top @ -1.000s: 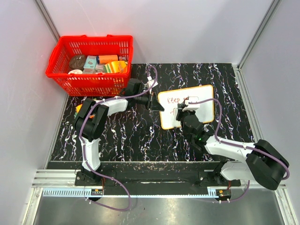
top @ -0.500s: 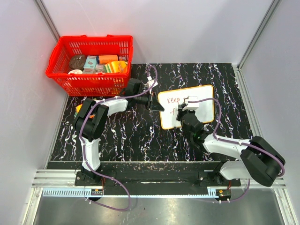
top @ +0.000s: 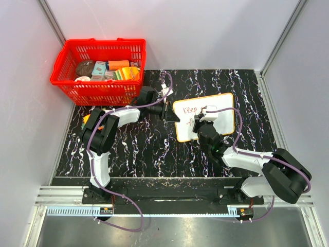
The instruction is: Write a sentence on the whiteboard
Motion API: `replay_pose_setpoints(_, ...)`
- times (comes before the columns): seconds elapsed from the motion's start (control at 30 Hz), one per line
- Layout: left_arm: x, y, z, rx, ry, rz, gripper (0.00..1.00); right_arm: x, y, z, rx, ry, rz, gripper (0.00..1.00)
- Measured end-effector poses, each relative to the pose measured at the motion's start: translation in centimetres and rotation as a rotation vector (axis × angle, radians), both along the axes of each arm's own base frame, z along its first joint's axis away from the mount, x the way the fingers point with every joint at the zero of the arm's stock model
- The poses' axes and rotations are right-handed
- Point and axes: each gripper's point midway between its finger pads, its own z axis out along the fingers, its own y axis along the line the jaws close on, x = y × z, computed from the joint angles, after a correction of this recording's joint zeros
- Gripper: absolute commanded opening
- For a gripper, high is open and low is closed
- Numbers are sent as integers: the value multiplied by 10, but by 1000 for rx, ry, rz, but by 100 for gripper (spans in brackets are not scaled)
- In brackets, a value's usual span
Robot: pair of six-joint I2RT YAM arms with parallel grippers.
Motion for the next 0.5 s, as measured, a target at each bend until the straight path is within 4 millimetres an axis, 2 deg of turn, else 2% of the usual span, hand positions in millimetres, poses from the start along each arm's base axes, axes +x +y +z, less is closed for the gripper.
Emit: replay_pose_setpoints(0.5,0,0,0,1,1,1,0,-1,6,-3,31,14,26,0)
